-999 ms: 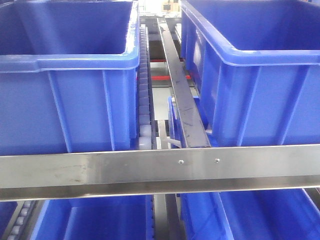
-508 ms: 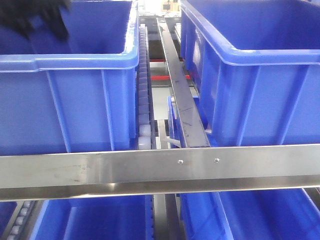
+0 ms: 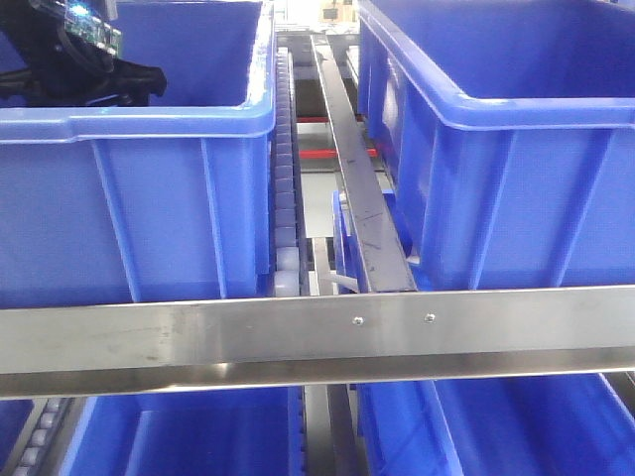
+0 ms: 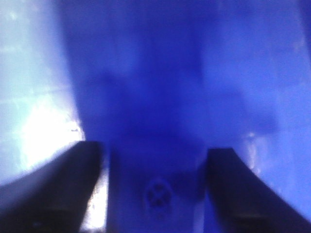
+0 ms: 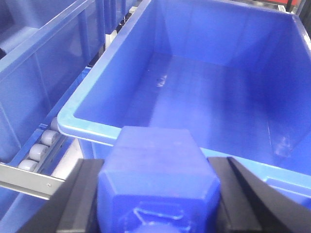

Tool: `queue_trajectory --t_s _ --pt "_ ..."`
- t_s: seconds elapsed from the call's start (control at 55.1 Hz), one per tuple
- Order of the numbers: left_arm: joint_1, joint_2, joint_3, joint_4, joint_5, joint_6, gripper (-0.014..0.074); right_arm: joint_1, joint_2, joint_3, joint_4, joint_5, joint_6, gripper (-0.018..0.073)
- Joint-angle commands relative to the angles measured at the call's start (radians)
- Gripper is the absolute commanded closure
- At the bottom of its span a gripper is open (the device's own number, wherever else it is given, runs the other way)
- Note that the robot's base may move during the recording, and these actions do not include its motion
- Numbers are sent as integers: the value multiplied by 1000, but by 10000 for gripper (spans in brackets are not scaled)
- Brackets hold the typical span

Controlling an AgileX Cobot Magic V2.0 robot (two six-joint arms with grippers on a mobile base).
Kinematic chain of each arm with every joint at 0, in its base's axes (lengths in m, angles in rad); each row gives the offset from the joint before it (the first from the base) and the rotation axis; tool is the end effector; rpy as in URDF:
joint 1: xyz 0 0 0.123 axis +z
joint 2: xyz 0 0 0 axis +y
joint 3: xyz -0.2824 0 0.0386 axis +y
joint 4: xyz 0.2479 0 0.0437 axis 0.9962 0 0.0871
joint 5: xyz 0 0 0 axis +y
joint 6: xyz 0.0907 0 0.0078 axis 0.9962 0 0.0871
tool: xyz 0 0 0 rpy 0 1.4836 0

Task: Pick and sort blue part to right shelf
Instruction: 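Move the left gripper over a blue bin and open it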

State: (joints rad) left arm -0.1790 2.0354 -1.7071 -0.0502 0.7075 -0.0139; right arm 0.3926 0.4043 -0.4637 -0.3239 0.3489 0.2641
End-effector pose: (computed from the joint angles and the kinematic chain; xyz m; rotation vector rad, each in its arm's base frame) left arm 0.4548 -0.0853 0.2456 0.1733 2.5174 -0.1345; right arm 0.0863 0.0250 0.3111 -0.3005 1.7320 0.1601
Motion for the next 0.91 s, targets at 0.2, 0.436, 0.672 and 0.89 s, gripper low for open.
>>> queue_trajectory --t_s 0.2,0.436,0.672,0.89 --pt "12 -122 -112 -10 82 -1 -55 -2 6 -32 -19 -85 -9 437" --pt "12 -344 -43 -14 71 1 2 -2 6 -32 -19 -85 -9 437" --pt "12 -671 303 -8 -80 1 95 -2 6 -32 -19 -85 -9 437" --pt "12 -1004 672 -4 -275 1 208 -2 6 -32 -19 -85 -9 437"
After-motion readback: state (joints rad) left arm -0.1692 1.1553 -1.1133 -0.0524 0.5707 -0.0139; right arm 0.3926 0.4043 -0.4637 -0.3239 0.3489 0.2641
